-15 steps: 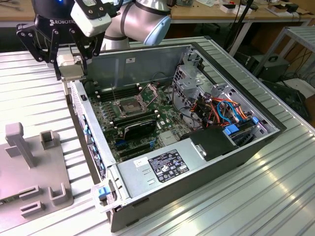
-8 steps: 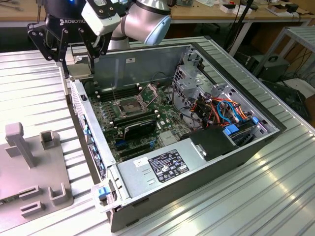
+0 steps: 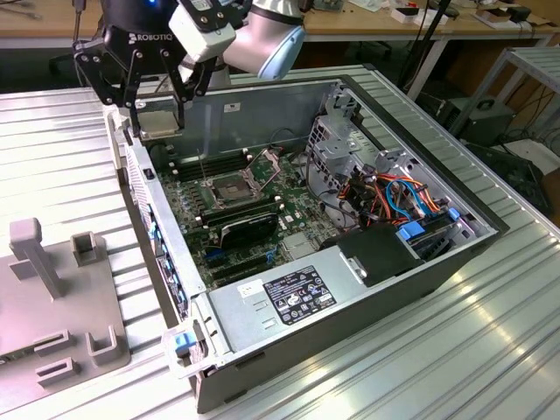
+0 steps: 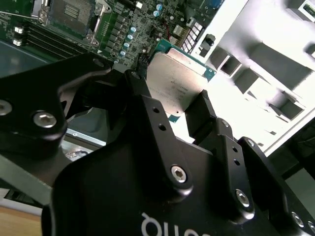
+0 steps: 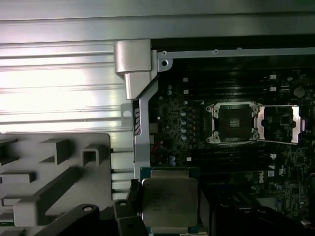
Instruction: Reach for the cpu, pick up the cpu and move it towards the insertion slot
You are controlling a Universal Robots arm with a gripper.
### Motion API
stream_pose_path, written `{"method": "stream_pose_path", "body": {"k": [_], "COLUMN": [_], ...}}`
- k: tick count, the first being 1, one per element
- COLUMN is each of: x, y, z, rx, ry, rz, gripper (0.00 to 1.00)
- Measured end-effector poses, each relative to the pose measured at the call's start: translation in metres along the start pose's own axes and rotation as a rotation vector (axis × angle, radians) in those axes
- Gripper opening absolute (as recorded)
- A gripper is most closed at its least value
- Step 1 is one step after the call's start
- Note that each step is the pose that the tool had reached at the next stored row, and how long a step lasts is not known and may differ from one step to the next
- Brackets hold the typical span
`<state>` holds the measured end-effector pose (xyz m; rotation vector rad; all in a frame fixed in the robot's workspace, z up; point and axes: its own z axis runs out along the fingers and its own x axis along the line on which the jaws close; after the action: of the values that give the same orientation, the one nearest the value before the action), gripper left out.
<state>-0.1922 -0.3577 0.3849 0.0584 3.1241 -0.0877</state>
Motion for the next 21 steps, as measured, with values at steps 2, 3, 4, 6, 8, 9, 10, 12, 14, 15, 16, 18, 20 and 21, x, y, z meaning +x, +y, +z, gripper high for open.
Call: {"method": "stream_pose_path", "body": {"k": [2,3,4,6,8,9,10,12,14,15,16,18,20,21], "x": [-0.0032,-0.0045,-0.0063,-0.0095,-0.0139,-0.0154,-0.0172,-0.0214,-0.0253,-0.0281,-0.0324,-0.0402,-0.0495,-0.0520], "y": [0.0002,0.0002,0.0003,0.0005,0.0007,0.0009,0.0010,0.0015,0.0020,0.0024,0.0027,0.0034,0.0045,0.0047], "z": [0.0001,0.0001,0.0001,0.0002,0.0003,0.0003,0.0003,0.0003,0.0004,0.0004,0.0006,0.0008,0.0010,0.0011], "rx": [-0.0001,0.0000,0.0000,0.0000,-0.0001,0.0000,0.0000,0.0000,0.0000,0.0000,0.0000,0.0000,0.0000,0.0000], "ry": [-0.0001,-0.0001,-0.0001,0.0000,-0.0001,0.0000,0.0000,0.0000,0.0000,0.0000,0.0000,-0.0001,0.0000,0.0000], "rz": [0.000,0.000,0.000,0.000,0.000,0.000,0.000,0.000,0.000,0.000,0.000,0.000,0.000,0.000], "gripper": [0.55,0.55,0.55,0.55,0.55,0.55,0.55,0.55,0.55,0.55,0.55,0.55,0.55,0.55]}}
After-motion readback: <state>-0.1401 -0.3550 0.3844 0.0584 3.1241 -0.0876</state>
